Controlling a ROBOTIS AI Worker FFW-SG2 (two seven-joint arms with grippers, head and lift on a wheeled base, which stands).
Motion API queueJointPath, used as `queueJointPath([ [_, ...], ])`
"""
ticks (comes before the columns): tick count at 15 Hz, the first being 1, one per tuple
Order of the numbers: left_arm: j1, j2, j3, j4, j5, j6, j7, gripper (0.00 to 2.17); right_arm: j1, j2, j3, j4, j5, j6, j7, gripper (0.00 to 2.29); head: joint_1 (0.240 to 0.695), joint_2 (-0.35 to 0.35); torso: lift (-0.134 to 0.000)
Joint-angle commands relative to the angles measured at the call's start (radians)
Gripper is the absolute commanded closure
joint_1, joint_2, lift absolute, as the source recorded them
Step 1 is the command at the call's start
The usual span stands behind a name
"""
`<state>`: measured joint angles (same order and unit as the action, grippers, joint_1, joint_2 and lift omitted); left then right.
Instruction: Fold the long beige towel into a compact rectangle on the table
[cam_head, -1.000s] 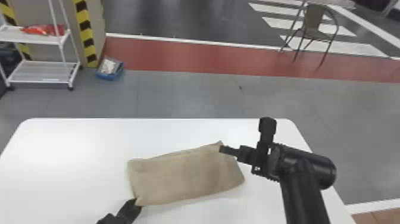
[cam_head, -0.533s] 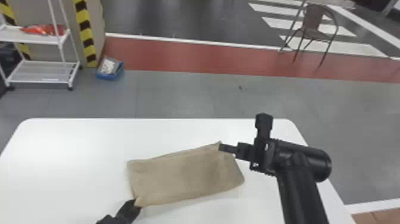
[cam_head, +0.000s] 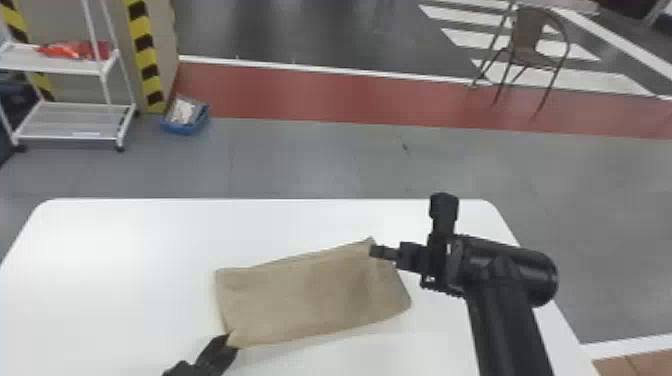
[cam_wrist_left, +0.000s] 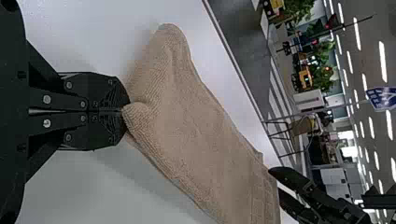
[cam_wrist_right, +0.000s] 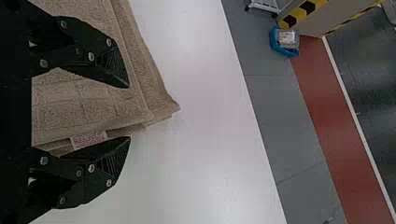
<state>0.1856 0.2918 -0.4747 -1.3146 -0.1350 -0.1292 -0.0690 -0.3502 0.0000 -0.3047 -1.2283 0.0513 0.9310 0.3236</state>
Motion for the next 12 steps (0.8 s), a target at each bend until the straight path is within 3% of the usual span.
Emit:
queueJointPath([
  [1,0.000,0.003,0.001,0.000,0.000,0.000,0.000,1.74,-0.009,0.001,0.001,0.001,0.004,0.001,0.000,0.60,0.695,-0.217,0.000],
  [3,0.000,0.003,0.001,0.000,0.000,-0.003,0.000,1.73,-0.015,0.001,0.007,0.018,0.015,0.001,0.000,0.76,0.695,-0.216,0.000],
  [7,0.000,0.004,0.001,0.002,0.000,-0.006,0.000,1.74,-0.020,0.001,0.007,0.026,0.027,0.001,0.000,0.76,0.695,-0.214,0.000],
  [8,0.000,0.004,0.001,0.003,0.000,-0.006,0.000,1.74,-0.020,0.001,0.007,0.026,0.027,0.001,0.002,0.88,0.695,-0.214,0.000],
  [9,0.000,0.006,0.001,0.003,0.000,-0.009,-0.002,1.74,-0.020,0.001,0.007,0.026,0.027,0.001,0.002,1.18,0.695,-0.214,0.000],
  [12,0.000,0.009,0.002,0.002,0.000,-0.006,-0.002,1.73,-0.004,0.001,0.001,-0.010,-0.034,-0.005,0.011,1.23,0.695,-0.212,0.000],
])
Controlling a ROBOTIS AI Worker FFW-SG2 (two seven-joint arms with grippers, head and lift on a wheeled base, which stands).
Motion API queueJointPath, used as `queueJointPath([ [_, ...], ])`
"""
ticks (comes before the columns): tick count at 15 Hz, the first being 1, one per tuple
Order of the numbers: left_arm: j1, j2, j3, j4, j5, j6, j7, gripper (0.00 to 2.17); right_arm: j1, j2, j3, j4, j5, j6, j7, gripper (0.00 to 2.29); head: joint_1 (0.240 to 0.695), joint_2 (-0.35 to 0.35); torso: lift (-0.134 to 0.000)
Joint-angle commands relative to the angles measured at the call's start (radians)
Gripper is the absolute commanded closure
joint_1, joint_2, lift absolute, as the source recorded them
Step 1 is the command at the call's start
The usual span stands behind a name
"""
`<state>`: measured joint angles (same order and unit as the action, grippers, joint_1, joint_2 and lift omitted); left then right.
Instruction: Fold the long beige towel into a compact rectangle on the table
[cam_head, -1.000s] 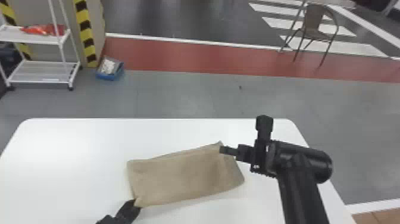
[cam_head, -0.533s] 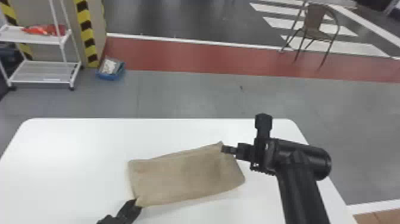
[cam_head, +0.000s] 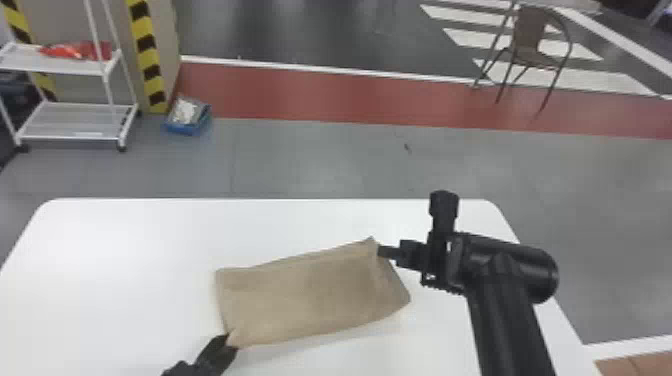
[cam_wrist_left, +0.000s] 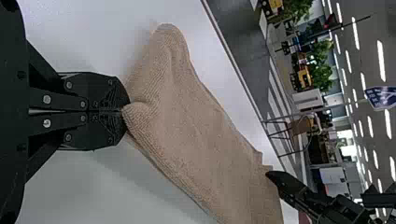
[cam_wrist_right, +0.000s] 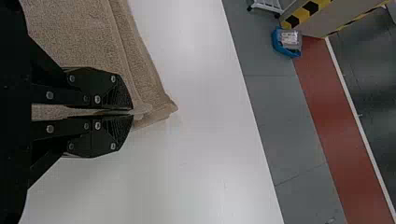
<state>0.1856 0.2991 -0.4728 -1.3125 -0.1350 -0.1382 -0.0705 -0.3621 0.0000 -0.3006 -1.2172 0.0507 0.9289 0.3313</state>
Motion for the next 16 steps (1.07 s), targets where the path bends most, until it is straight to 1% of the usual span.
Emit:
queueJointPath([
  [1,0.000,0.003,0.002,-0.001,0.000,-0.001,0.000,1.74,0.008,0.001,0.000,-0.044,-0.055,-0.003,0.005,1.23,0.695,-0.210,0.000],
  [4,0.000,0.011,0.005,-0.004,-0.008,0.003,-0.015,1.74,-0.006,0.001,0.015,-0.059,-0.063,-0.009,0.011,1.23,0.695,-0.193,0.000],
  [7,0.002,0.015,0.007,-0.005,-0.012,0.003,-0.022,1.74,-0.008,0.001,0.021,-0.070,-0.077,-0.064,0.014,1.23,0.695,-0.183,0.000],
  [8,0.002,0.015,0.008,-0.005,-0.020,0.003,-0.029,1.74,-0.009,0.001,0.023,-0.062,-0.078,-0.104,0.014,1.23,0.695,-0.179,0.000],
  [9,0.002,0.015,0.007,-0.005,-0.026,0.006,-0.034,1.74,-0.026,0.001,0.025,-0.042,-0.066,-0.104,0.014,1.23,0.695,-0.178,0.000],
  [11,0.002,0.011,0.002,-0.005,-0.032,0.003,-0.042,1.73,-0.064,0.001,0.025,0.062,-0.026,-0.153,0.014,1.23,0.695,-0.179,0.000],
  [13,0.002,0.009,-0.001,-0.005,-0.038,0.006,-0.042,1.74,-0.083,0.001,0.025,0.119,-0.002,-0.160,0.014,1.23,0.695,-0.182,0.000],
  [16,0.002,0.014,0.003,-0.005,-0.038,0.006,-0.045,1.73,-0.066,0.001,0.012,0.113,-0.005,-0.141,0.015,1.23,0.695,-0.185,0.000],
])
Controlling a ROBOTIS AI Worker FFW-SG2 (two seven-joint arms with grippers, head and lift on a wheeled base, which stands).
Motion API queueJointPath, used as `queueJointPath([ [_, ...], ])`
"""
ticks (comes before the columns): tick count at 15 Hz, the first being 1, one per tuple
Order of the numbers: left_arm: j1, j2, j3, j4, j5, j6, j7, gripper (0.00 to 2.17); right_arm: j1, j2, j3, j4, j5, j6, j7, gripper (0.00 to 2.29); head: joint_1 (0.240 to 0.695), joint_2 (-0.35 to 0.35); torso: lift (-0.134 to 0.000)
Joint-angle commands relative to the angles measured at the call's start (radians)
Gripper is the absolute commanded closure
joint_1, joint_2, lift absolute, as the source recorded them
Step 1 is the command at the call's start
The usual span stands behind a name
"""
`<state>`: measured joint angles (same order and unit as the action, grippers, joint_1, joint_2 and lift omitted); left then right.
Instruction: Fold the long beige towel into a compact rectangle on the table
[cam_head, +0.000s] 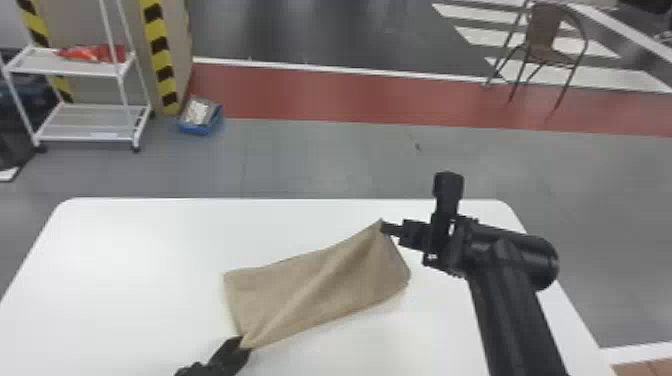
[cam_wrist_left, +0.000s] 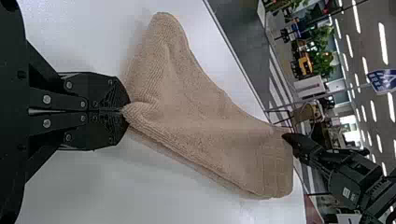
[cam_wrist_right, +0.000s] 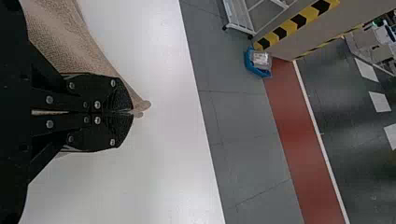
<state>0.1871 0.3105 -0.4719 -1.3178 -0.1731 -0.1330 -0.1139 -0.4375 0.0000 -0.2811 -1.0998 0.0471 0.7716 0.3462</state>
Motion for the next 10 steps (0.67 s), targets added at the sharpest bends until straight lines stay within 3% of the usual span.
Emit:
queueJointPath([
  [1,0.000,0.002,0.004,0.000,0.001,0.000,-0.003,1.73,0.014,0.001,-0.006,-0.019,-0.010,0.047,0.001,1.23,0.695,-0.186,0.000],
  [5,0.000,0.002,0.003,-0.001,0.000,0.000,-0.010,1.73,-0.006,0.001,-0.006,-0.006,0.002,0.059,-0.007,1.18,0.695,-0.186,0.000],
  [6,0.000,0.002,0.003,-0.001,0.000,-0.003,-0.010,1.73,-0.004,0.001,-0.004,-0.005,0.007,0.056,-0.007,0.75,0.695,-0.187,0.000],
  [7,0.000,0.004,0.003,-0.001,0.000,-0.003,-0.012,1.74,0.002,0.001,-0.001,-0.006,0.011,0.050,-0.009,0.13,0.695,-0.188,0.000],
  [8,0.000,0.004,0.004,-0.003,0.000,0.000,-0.017,1.73,0.011,0.001,-0.009,-0.015,0.014,0.056,-0.009,0.00,0.695,-0.189,0.000],
  [10,0.000,0.005,0.006,-0.005,0.001,0.000,-0.018,1.73,0.045,0.001,-0.013,-0.063,-0.003,0.093,-0.006,0.00,0.695,-0.192,0.000],
])
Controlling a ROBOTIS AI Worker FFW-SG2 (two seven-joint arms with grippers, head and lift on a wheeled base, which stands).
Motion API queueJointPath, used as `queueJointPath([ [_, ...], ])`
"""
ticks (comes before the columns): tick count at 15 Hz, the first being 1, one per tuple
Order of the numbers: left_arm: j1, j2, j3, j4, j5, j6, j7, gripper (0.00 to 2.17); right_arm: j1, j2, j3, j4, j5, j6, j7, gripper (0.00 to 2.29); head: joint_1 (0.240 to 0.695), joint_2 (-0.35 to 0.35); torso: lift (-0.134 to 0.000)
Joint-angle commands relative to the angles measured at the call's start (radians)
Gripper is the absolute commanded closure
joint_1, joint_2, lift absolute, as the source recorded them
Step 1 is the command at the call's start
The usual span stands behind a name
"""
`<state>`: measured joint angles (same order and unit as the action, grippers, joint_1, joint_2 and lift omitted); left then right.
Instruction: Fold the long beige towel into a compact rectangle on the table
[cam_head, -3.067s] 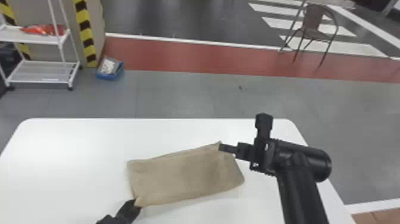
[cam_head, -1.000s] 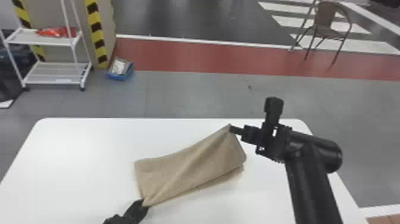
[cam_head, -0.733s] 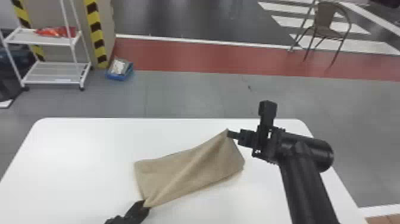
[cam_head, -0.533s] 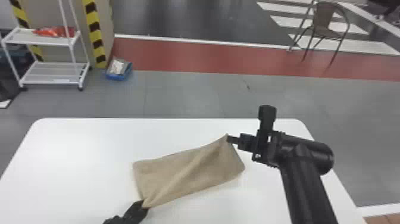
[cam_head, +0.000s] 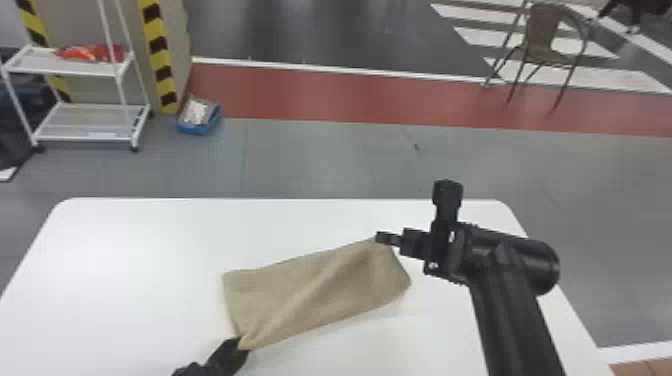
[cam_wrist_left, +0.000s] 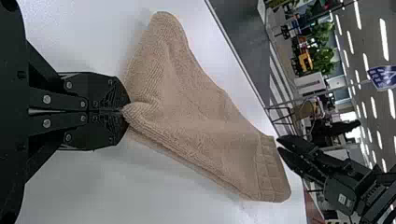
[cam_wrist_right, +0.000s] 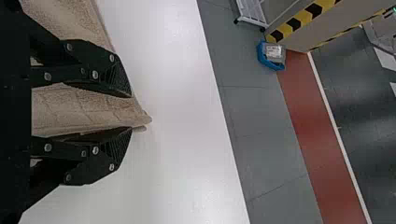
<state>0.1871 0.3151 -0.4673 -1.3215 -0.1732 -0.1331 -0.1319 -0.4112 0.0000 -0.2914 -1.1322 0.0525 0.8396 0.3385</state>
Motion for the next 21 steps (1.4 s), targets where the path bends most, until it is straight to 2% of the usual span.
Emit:
queueJointPath([
  [1,0.002,0.001,0.001,-0.002,0.000,0.001,0.000,1.74,0.028,0.001,-0.005,-0.055,-0.008,0.059,0.007,0.03,0.695,-0.194,0.000],
  [4,0.005,0.001,-0.001,-0.008,0.000,0.001,-0.002,1.73,0.045,0.001,-0.005,-0.075,0.012,0.117,0.020,0.04,0.695,-0.200,0.000],
  [12,0.014,-0.001,-0.002,-0.010,-0.009,-0.003,0.002,1.73,0.022,-0.003,0.012,0.022,0.092,0.056,0.019,0.21,0.695,-0.211,0.000],
  [16,0.020,-0.001,-0.001,-0.016,-0.009,-0.003,0.003,1.74,0.015,-0.002,0.008,0.049,0.122,0.028,-0.003,0.83,0.695,-0.222,0.000],
  [18,0.025,-0.001,-0.001,-0.021,-0.014,-0.003,0.002,1.74,0.025,0.000,-0.022,0.040,0.104,0.022,-0.003,1.43,0.695,-0.227,0.000],
  [21,0.038,0.004,0.003,-0.036,-0.019,-0.003,0.002,1.73,0.071,0.001,-0.026,-0.024,0.052,0.025,0.016,1.48,0.695,-0.236,0.000],
])
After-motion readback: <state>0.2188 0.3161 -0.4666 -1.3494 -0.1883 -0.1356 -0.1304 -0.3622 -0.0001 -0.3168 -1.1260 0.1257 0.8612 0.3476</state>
